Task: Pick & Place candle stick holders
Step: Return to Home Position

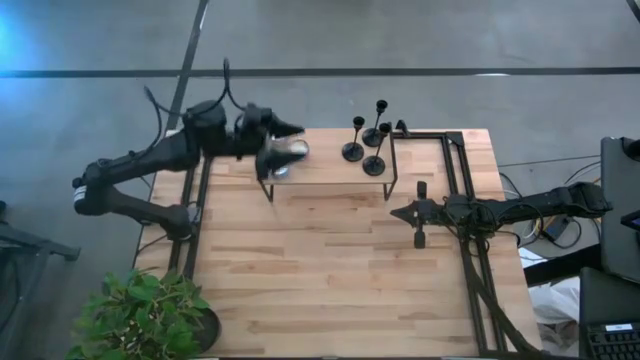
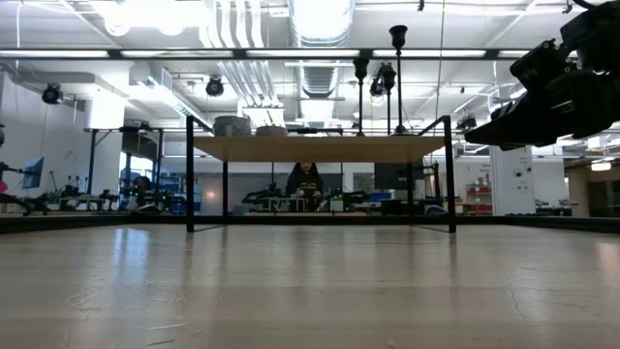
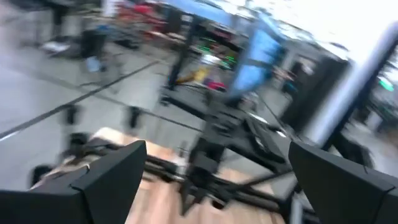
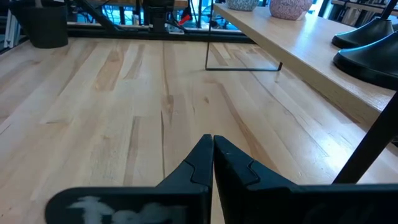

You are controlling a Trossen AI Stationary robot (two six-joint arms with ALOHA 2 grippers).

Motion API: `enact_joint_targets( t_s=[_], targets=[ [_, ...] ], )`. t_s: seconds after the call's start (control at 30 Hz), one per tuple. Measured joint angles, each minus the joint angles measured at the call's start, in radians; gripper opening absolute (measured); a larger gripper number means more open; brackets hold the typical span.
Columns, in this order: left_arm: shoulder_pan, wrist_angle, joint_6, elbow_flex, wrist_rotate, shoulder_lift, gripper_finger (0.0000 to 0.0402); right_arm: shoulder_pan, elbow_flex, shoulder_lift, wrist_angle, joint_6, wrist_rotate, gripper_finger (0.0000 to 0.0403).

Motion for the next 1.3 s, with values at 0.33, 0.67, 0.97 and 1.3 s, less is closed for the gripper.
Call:
enact_joint_targets(
  t_s=[0.33, 0.67, 0.97, 1.3],
  targets=[
    [-0.215, 0.302, 0.211, -0.296, 0.0, -0.169, 0.0399, 0.0, 0.0, 0.0, 0.0, 0.0, 0.0, 0.0009],
    [-0.3, 0.701, 0.257, -0.646, 0.0, -0.303, 0.0399, 0.0, 0.0, 0.0, 0.0, 0.0, 0.0, 0.0009],
    [-0.3, 0.715, 0.26, -0.736, -0.023, -0.375, 0.0399, 0.0, 0.0, 0.0, 0.0, 0.0, 0.0, 0.0008],
    [-0.301, 0.77, 0.256, -0.871, -0.016, -0.454, 0.0399, 0.0, 0.0, 0.0, 0.0, 0.0, 0.0, 0.0008]
  ],
)
